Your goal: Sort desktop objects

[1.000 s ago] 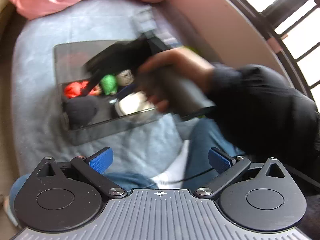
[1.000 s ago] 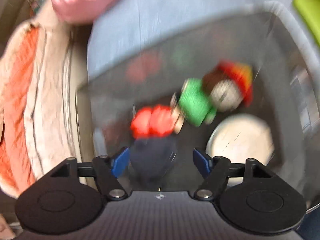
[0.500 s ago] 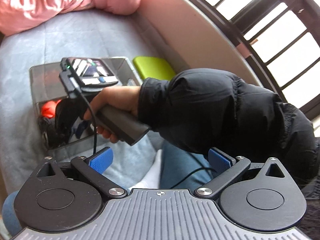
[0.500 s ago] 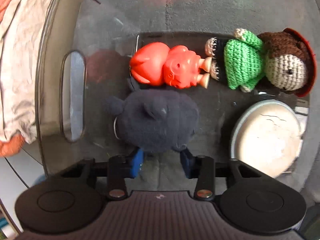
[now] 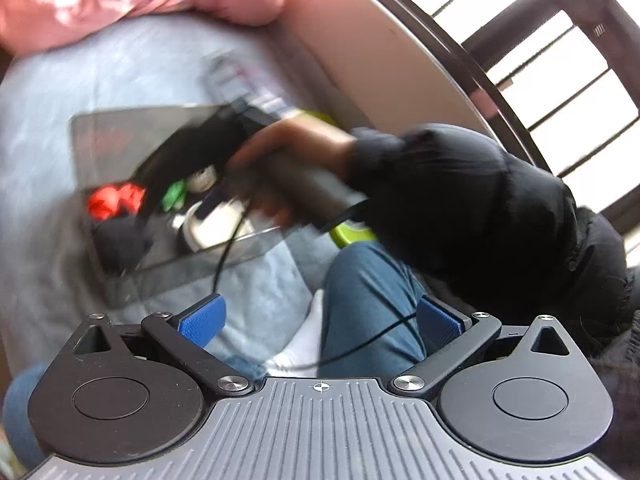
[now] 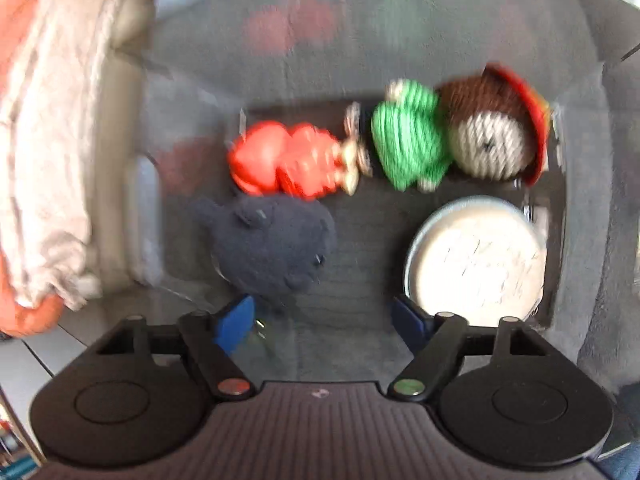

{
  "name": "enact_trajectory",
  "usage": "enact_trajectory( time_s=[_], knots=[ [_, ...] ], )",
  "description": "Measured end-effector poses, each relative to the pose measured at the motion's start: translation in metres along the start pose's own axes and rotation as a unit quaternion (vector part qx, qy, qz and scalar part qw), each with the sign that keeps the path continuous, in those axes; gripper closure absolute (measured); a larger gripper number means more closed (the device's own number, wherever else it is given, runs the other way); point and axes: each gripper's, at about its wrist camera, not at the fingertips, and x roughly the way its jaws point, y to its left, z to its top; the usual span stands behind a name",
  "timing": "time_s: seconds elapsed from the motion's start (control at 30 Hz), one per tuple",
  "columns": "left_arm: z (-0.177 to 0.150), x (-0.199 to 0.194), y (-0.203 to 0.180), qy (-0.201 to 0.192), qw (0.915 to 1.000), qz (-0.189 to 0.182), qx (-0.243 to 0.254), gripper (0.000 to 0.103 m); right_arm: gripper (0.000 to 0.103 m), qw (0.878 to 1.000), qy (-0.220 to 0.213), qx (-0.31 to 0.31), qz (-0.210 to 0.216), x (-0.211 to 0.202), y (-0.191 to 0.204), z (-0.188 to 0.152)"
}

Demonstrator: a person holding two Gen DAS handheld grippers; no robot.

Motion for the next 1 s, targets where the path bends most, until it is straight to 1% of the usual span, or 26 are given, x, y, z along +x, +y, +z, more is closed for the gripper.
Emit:
enact_trajectory(
  time_s=[0.03,0.07,0.13,0.17,0.2,0.27,0.3,0.33,0.37,0.4,0.43,0.5,0.53,0.57,0.6,0.63,0.7,0.77,0.8,0.87,0.9,0.93,1.0],
  knots=[
    [0.000,-0.003,0.009,-0.006,0.9998,-0.004,-0.020,0.000,0.025,1.000,-0.016,0.015,0.015,-0.012,-0.005,0.000],
    [0.001,-0.005,0.018,-0.013,0.9990,-0.008,-0.041,0.000,0.025,0.998,-0.038,0.043,0.038,-0.025,-0.014,0.001],
    [0.002,-0.009,0.034,-0.024,0.9966,-0.012,-0.078,0.000,0.025,0.988,-0.077,0.110,0.078,-0.040,-0.032,0.006],
    [0.005,-0.008,0.035,-0.023,0.9963,-0.003,-0.083,0.000,0.025,0.982,-0.088,0.143,0.091,-0.040,-0.040,0.010],
    [0.008,-0.005,0.035,-0.021,0.9961,0.006,-0.086,0.000,0.025,0.979,-0.087,0.162,0.093,-0.027,-0.041,0.022],
    [0.011,0.000,0.030,-0.011,0.9970,0.008,-0.076,0.000,0.030,0.973,-0.075,0.199,0.088,-0.009,-0.046,0.027],
    [0.013,0.002,0.027,-0.006,0.9975,0.007,-0.071,0.000,0.037,0.967,-0.073,0.222,0.097,0.000,-0.048,0.028],
    [0.014,0.003,0.025,-0.002,0.9978,0.006,-0.066,0.000,0.041,0.959,-0.075,0.247,0.113,0.016,-0.049,0.031],
    [0.016,0.004,0.023,0.000,0.9981,0.007,-0.062,0.000,0.042,0.952,-0.075,0.267,0.130,0.031,-0.049,0.033],
    [0.016,0.004,0.022,0.002,0.9982,0.011,-0.059,0.000,0.043,0.947,-0.076,0.279,0.138,0.037,-0.047,0.033],
    [0.017,0.005,0.021,0.004,0.9983,0.015,-0.056,0.000,0.042,0.945,-0.076,0.286,0.140,0.041,-0.044,0.035],
    [0.017,0.005,0.021,0.006,0.9983,0.020,-0.055,0.000,0.042,0.949,-0.079,0.281,0.122,0.058,-0.039,0.041],
    [0.017,0.005,0.021,0.007,0.9983,0.020,-0.055,0.000,0.041,0.950,-0.083,0.277,0.119,0.060,-0.036,0.042],
    [0.017,0.006,0.021,0.008,0.9983,0.019,-0.054,0.000,0.044,0.949,-0.091,0.275,0.125,0.060,-0.035,0.043],
    [0.018,0.006,0.021,0.009,0.9983,0.018,-0.054,0.000,0.052,0.949,-0.101,0.269,0.128,0.056,-0.033,0.043],
    [0.018,0.007,0.021,0.009,0.9984,0.018,-0.054,0.000,0.063,0.953,-0.111,0.253,0.126,0.052,-0.031,0.043],
    [0.018,0.008,0.021,0.009,0.9984,0.017,-0.053,0.000,0.074,0.962,-0.139,0.201,0.117,0.037,-0.022,0.046],
    [0.019,0.009,0.020,0.010,0.9985,0.017,-0.051,0.000,0.073,0.967,-0.146,0.176,0.112,0.026,-0.017,0.047],
    [0.020,0.010,0.018,0.011,0.9986,0.018,-0.049,0.000,0.070,0.969,-0.148,0.165,0.111,0.021,-0.015,0.048],
    [0.021,0.010,0.016,0.013,0.9988,0.019,-0.044,0.000,0.061,0.969,-0.139,0.167,0.120,0.017,-0.015,0.048],
    [0.021,0.011,0.014,0.014,0.9988,0.019,-0.042,0.000,0.051,0.968,-0.138,0.168,0.123,0.026,-0.016,0.050],
    [0.022,0.012,0.013,0.015,0.9989,0.020,-0.040,0.000,0.045,0.968,-0.139,0.168,0.124,0.021,-0.017,0.047],
    [0.025,0.016,0.010,0.020,0.9990,0.020,-0.035,0.000,0.040,0.969,-0.139,0.155,0.130,0.008,-0.019,0.041]
  ],
)
